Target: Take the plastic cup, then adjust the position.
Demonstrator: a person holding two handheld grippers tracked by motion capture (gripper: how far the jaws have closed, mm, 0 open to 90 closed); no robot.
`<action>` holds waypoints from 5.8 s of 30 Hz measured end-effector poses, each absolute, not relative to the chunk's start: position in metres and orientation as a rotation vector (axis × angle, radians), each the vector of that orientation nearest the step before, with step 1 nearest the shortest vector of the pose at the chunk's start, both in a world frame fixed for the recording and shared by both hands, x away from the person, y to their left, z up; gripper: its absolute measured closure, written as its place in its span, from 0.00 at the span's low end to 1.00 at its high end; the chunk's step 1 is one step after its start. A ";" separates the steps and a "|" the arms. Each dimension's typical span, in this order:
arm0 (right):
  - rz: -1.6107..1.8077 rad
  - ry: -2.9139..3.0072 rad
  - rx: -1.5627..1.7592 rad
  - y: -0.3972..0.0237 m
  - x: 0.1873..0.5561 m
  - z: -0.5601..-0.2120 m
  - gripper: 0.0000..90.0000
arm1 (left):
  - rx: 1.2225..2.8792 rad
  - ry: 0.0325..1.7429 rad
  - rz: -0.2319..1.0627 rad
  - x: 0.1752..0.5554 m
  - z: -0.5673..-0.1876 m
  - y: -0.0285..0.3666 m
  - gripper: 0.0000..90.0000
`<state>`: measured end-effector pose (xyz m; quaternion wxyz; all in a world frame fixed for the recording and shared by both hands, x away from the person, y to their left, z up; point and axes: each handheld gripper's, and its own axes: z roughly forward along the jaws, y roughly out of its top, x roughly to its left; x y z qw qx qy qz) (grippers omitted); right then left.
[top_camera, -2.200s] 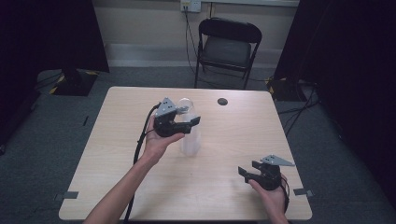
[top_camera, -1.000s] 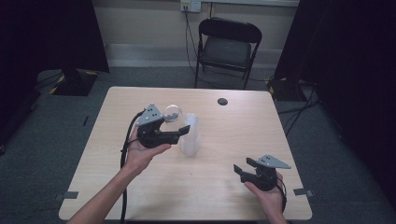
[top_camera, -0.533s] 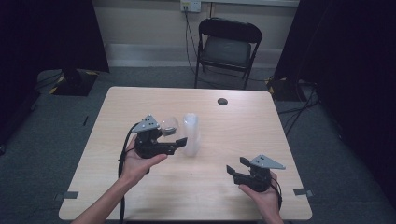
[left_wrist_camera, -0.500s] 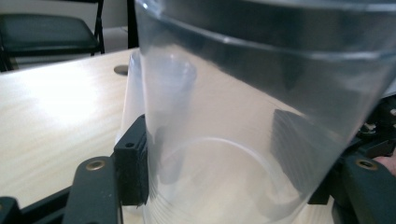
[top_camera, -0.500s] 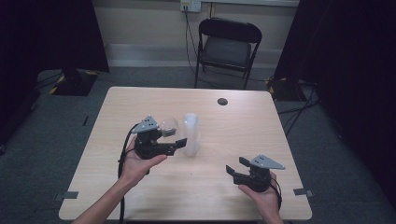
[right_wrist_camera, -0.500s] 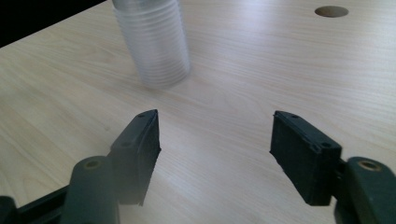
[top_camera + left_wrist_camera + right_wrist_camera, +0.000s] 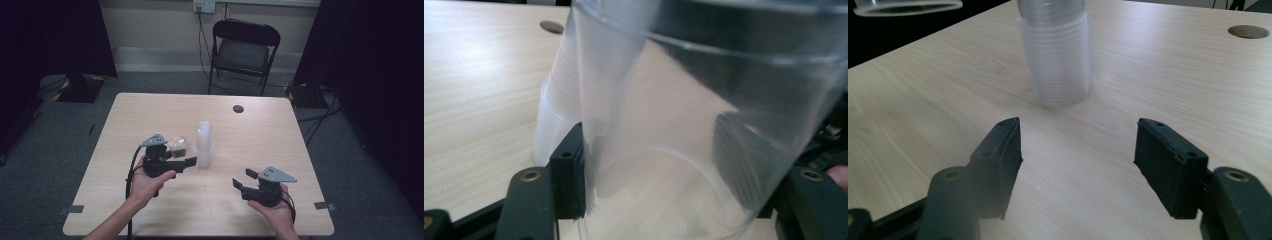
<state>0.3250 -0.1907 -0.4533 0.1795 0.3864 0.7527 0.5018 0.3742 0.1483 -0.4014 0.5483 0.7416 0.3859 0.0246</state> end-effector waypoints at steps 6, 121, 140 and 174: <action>1.428 2.171 1.026 -0.174 0.326 -0.445 0.40 | 1.802 0.940 0.051 0.376 -0.416 0.144 0.42; 1.546 1.944 0.753 -0.138 0.301 -0.437 0.98 | 1.561 0.866 -0.552 0.355 -0.435 0.099 0.20; 1.520 1.935 0.845 -0.152 0.309 -0.431 1.00 | 1.646 0.858 -0.422 0.356 -0.435 0.108 0.22; 1.456 2.177 1.168 -0.182 0.331 -0.432 1.00 | 1.888 0.706 0.112 0.352 -0.442 0.111 0.24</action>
